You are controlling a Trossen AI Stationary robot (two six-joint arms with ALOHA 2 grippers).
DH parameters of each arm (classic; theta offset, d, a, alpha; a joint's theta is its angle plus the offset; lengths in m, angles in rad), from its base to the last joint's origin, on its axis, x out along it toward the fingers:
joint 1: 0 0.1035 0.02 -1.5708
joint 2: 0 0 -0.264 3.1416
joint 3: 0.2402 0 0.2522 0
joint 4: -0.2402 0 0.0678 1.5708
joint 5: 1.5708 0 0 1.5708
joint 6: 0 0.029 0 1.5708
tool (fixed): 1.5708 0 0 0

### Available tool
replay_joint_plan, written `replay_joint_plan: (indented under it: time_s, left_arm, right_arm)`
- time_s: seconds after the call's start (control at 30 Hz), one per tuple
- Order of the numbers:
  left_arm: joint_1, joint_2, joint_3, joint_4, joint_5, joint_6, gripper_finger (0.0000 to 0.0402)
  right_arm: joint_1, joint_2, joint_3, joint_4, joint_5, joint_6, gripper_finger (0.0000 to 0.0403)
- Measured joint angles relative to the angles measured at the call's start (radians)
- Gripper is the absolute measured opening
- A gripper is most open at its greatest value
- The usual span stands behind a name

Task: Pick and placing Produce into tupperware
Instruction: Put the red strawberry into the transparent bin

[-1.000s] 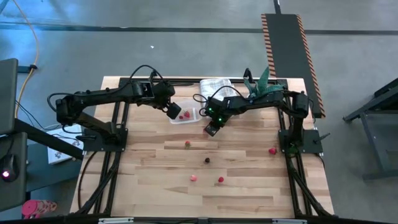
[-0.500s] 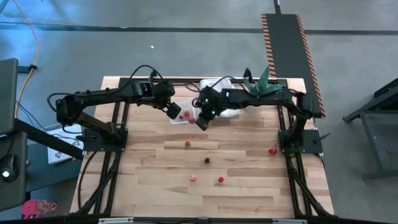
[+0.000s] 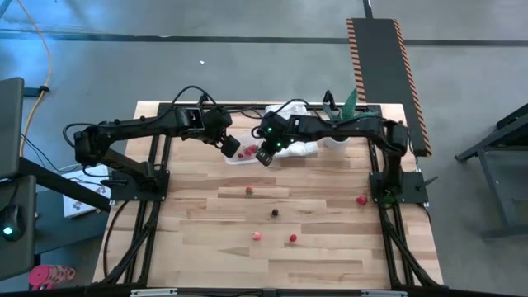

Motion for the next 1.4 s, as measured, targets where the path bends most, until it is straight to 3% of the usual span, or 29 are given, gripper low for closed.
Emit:
replay_joint_plan:
  time_s: [0.43, 0.83, 1.0, 1.17, 1.4]
  left_arm:
    - [0.0, 0.0, 0.0, 0.0, 0.0, -0.007, 0.0282]
    - [0.0, 0.0, 0.0, -0.006, 0.001, -0.025, 0.0282]
    - [0.0, 0.0, 0.0, -0.036, 0.029, -0.025, 0.0282]
    - [-0.04, 0.0, 0.0, -0.026, 0.067, 0.004, 0.0282]
    - [-0.138, 0.0, 0.0, -0.009, -0.025, -0.025, 0.0282]
  right_arm:
    - [0.0, 0.054, 0.013, 0.015, -0.01, -0.031, 0.0005]
    - [-0.001, 0.046, 0.029, -0.022, -0.023, -0.04, 0.0131]
    - [0.025, -0.03, 0.03, -0.077, -0.052, -0.028, 0.0154]
    - [0.08, -0.137, 0.03, -0.218, 0.062, 0.004, 0.0156]
    - [0.192, -0.268, 0.03, -0.511, 0.25, 0.237, 0.0156]
